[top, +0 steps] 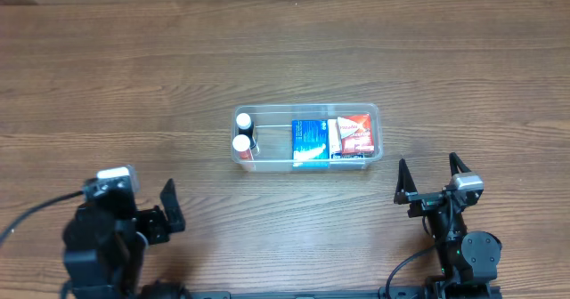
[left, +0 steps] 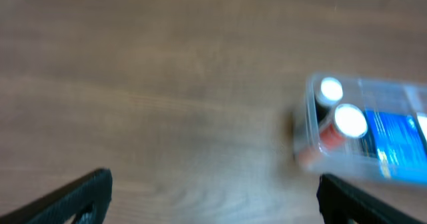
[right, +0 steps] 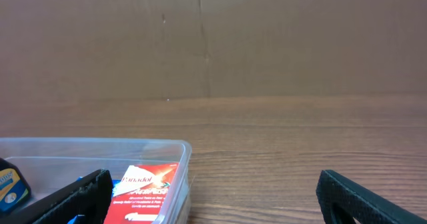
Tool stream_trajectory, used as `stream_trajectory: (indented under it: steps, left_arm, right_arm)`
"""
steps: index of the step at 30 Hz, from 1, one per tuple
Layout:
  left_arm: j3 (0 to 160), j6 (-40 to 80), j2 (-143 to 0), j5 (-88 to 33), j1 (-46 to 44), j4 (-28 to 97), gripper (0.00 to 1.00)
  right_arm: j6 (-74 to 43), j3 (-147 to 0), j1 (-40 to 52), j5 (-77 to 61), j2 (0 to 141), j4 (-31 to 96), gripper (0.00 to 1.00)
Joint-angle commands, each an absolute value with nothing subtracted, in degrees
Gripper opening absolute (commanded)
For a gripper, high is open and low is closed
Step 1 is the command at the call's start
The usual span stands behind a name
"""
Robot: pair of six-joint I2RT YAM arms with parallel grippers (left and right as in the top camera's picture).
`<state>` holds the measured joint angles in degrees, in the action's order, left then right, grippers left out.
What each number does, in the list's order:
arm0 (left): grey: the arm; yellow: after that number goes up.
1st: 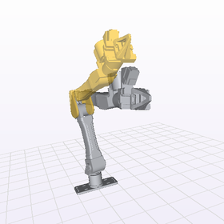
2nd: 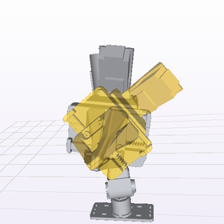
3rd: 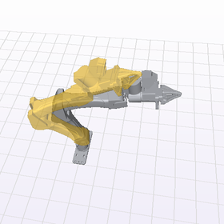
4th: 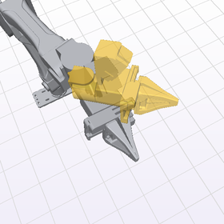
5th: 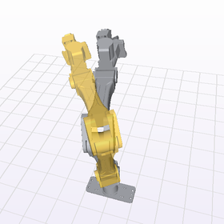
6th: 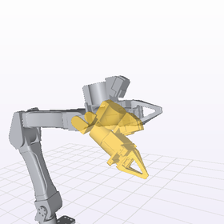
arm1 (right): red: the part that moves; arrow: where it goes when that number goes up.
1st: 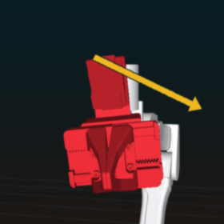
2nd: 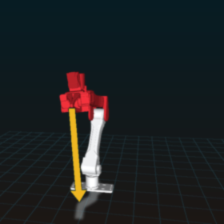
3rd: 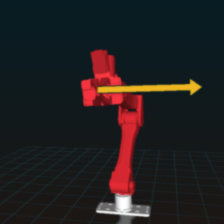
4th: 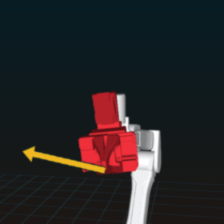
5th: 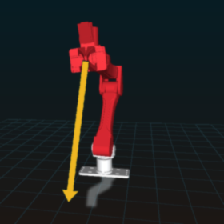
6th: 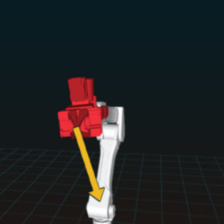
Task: Pack container
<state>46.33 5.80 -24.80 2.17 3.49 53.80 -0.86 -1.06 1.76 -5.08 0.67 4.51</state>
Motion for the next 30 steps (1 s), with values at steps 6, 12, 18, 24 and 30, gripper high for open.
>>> stream_trajectory:
  steps: [6, 12, 18, 24, 30]
  left_arm:
    - [16.9, 4.3, -5.4, 0.1, 3.4, 26.3, 1.0]
    - [3.7, 1.1, -0.2, 0.2, 3.4, -0.9, 1.0]
    - [0.3, -3.3, -0.2, 0.0, 3.3, -4.6, 1.0]
    - [0.3, 2.8, -0.2, -0.2, 3.2, 4.4, 1.0]
    - [0.3, 2.8, -0.3, -0.2, 3.3, 4.4, 1.0]
  right_arm:
    - [-1.2, -0.4, 1.6, -4.5, 0.2, 4.2, 1.0]
    - [-1.2, -0.4, 1.6, -4.6, 0.2, 4.2, 1.0]
    - [-1.2, -0.4, 1.6, -4.5, 0.2, 4.2, 1.0]
    - [-1.2, -0.4, 1.6, -4.5, 0.2, 4.2, 1.0]
    - [-1.2, -0.4, 1.6, -4.6, 0.2, 4.2, 1.0]
